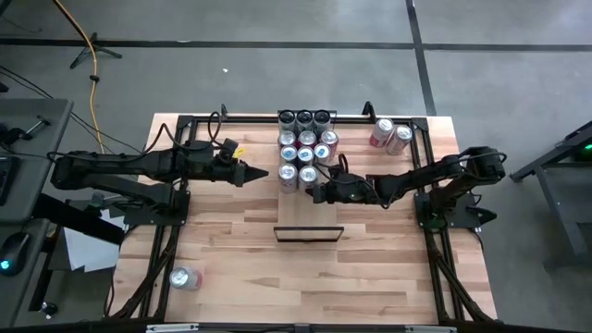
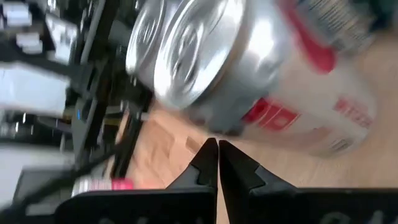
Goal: Place canned beverage on shelf
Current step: Put the left red-silver soda can on the shelf aligned with the other red-silver soda can, then put the top pink-white soda can on the shelf
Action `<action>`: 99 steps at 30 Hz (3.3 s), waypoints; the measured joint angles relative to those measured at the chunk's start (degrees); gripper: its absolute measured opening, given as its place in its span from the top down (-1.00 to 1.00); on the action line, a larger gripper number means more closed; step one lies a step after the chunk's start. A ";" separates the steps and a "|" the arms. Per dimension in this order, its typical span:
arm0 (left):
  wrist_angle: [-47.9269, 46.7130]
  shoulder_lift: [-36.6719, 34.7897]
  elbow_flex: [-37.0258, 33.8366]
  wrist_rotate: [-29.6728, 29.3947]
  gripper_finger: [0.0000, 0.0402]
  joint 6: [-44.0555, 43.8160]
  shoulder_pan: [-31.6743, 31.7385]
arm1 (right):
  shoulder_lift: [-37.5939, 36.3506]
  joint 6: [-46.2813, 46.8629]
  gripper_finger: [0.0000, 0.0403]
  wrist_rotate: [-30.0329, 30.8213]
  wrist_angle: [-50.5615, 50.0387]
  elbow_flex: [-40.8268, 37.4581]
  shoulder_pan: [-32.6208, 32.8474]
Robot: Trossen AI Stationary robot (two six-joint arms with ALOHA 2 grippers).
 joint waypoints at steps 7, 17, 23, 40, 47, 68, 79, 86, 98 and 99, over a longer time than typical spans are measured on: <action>-0.94 -0.03 0.00 1.60 1.00 4.78 0.00 | -7.73 -14.84 1.00 -14.15 -5.58 0.01 -0.15; -3.62 -7.69 -0.02 1.24 1.00 14.31 -0.04 | -33.45 -31.80 1.00 -6.47 -31.02 0.00 0.91; 0.81 -10.25 -0.02 -5.43 1.00 25.40 -0.02 | -42.44 -43.66 1.00 0.41 -22.94 0.02 0.89; 11.21 -8.87 -0.02 -6.45 1.00 40.78 0.00 | -43.53 -52.75 1.00 -0.12 -18.81 0.00 0.89; 11.15 -8.87 -0.02 -6.49 1.00 40.91 0.00 | -43.15 -52.60 1.00 -0.19 -18.87 0.00 0.89; 10.53 -8.87 -0.02 -6.54 1.00 39.39 0.00 | -43.15 -52.32 1.00 -0.21 -18.83 0.00 0.89; 8.79 -8.87 -0.02 -9.51 1.00 39.41 0.00 | -43.15 -52.32 1.00 -0.22 -19.61 0.00 0.89; 8.81 -8.87 -0.02 -9.57 1.00 39.04 0.00 | -43.15 -52.32 1.00 -0.23 -19.98 0.00 0.89; 12.00 -8.87 -0.02 -10.99 1.00 37.46 0.00 | -43.15 -52.62 1.00 -0.21 -19.92 0.00 0.89; 12.06 -8.87 -0.02 -10.99 1.00 37.44 0.00 | -43.15 -52.67 1.00 -0.21 -19.90 0.00 0.89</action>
